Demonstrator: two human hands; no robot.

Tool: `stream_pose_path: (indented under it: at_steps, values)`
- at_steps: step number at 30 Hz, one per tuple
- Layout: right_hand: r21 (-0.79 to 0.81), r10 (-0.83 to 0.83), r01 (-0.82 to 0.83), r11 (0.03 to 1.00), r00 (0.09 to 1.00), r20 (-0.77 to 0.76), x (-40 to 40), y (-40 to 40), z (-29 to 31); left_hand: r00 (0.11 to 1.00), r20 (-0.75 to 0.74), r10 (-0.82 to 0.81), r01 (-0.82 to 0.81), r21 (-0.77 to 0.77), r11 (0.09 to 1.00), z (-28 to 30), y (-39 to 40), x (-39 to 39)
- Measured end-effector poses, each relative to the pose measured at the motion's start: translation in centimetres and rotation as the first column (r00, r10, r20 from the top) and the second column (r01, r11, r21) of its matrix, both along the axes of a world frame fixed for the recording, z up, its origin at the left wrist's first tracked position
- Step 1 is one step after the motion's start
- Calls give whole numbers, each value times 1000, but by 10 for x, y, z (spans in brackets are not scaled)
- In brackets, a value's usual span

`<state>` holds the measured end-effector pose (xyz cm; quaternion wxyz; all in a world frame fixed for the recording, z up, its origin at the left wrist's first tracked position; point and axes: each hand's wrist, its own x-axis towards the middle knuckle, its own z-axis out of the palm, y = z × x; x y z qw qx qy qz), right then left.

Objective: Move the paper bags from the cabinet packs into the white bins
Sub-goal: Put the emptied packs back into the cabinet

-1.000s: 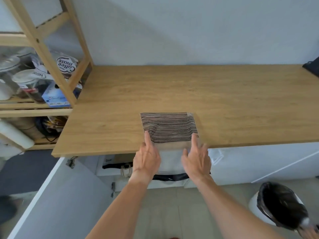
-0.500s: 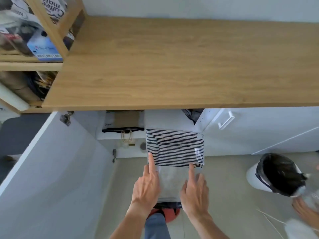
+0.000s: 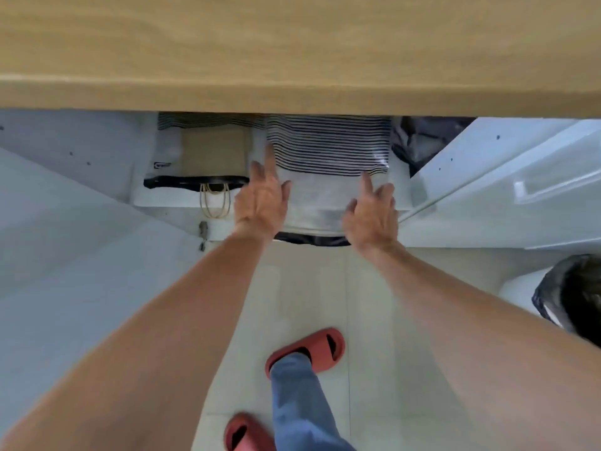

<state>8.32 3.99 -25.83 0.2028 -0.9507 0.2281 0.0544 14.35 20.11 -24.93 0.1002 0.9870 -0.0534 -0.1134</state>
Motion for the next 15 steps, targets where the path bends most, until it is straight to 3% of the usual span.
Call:
stream_pose_path:
  at_steps: [3, 6, 11, 15]
  values:
    - [47, -48, 51, 998, 996, -80, 50, -6, -21, 999, 35, 29, -28, -28, 999, -31, -11, 38]
    - [29, 5, -3, 1000, 997, -82, 82, -9, -38, 998, 65, -8, 7, 23, 1000, -56, -15, 55]
    - [-107, 12, -26, 994, 991, -131, 104, -9, -49, 998, 59, -10, -2, 199, 980, -75, -20, 61]
    - [-211, 51, -83, 974, 987, -153, 86, -8, -40, 994, 91, 66, -81, 172, 982, -56, -13, 56]
